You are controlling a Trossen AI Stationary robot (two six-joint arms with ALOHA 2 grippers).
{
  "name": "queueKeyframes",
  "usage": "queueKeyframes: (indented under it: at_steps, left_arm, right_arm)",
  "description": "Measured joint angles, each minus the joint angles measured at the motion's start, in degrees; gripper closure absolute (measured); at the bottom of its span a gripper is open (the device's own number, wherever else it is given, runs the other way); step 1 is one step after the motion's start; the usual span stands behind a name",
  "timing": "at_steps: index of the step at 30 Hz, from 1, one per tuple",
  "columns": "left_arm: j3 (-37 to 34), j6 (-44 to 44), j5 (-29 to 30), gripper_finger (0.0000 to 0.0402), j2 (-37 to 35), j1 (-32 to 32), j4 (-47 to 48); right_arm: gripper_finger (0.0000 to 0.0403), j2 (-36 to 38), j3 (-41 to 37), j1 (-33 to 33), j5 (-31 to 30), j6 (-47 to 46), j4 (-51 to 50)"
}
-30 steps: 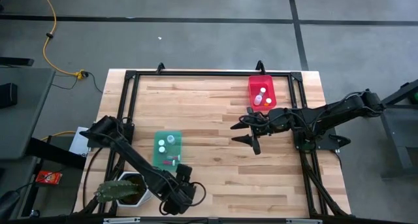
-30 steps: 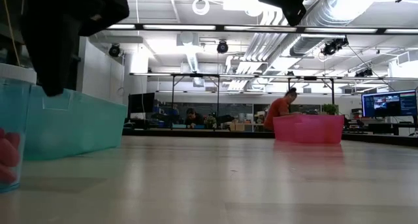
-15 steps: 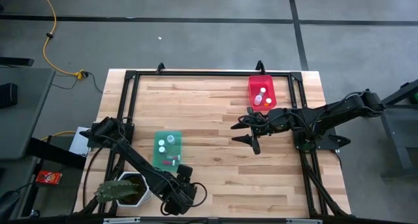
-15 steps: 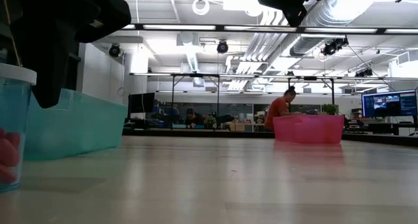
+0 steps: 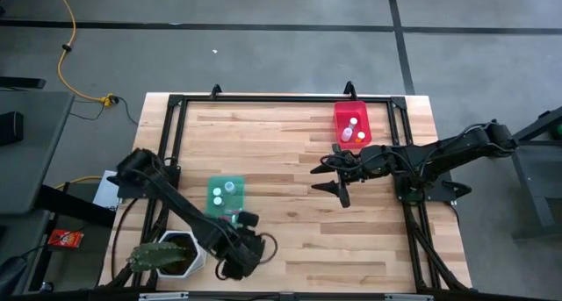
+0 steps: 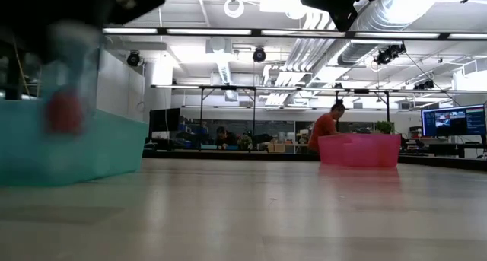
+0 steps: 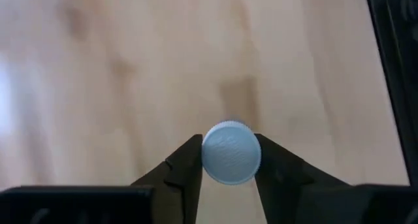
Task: Pick and place medicine bottles into bin by pill shape (circle, oval)
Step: Put the blue capsule bottle into the blue bin
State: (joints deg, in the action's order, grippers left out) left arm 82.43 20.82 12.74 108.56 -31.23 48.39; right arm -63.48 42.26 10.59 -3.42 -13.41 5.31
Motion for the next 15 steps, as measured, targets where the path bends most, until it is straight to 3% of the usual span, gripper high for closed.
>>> queueKeyframes:
  at_steps: [8,15]
  left_arm:
    - [-1.68,-4.44,11.9,0.0289,-14.64,6.39,-5.54]
    - [-20.99,-12.6,9.22,0.029,-31.82,15.24,-29.04]
  right_arm:
    - [0.0187,0.0,0.0,0.0,0.0,0.0,0.05]
    - [0.0187,0.0,0.04,0.01,-0.06,-2.9,1.99]
